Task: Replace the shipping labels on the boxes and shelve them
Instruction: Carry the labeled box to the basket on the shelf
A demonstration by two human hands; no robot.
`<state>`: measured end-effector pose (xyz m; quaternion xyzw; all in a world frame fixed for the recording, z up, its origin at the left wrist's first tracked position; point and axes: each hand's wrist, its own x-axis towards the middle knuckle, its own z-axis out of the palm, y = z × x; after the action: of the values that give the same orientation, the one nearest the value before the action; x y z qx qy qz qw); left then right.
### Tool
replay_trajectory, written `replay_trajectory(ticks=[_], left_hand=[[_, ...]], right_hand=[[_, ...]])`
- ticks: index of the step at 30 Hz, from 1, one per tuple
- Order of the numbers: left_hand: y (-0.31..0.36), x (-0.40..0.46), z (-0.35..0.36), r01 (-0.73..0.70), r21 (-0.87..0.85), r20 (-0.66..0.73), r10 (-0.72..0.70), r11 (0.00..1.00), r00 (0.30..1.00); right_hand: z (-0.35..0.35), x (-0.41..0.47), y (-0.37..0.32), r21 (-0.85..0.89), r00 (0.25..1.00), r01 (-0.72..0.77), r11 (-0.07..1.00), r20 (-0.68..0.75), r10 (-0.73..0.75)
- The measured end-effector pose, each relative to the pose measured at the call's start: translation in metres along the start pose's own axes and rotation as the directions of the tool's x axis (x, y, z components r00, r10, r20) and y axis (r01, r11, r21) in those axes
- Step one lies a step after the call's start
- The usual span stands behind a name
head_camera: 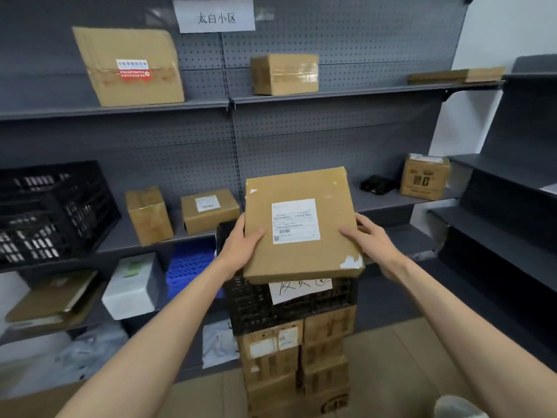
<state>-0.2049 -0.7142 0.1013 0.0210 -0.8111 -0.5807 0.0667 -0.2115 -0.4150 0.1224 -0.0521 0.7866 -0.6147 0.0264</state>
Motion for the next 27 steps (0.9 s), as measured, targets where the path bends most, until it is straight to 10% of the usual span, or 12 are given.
replay_trajectory(ticks=[15,27], left_hand=[[-0.043,0.173,-0.013,0.163,0.016,-0.118,-0.16,0.986,0.98],[-0.015,0.274,-0.038,0.002,0.19,-0.098,0.017,0.982,0.995]], right_hand=[[0.029,0.186,0.01,0.105,0.999,-0.015,0.994,0.051,0.009],[0.111,0.26,-0.012,-0.506,0.995,0.047,0.861,-0.049,-0.083]])
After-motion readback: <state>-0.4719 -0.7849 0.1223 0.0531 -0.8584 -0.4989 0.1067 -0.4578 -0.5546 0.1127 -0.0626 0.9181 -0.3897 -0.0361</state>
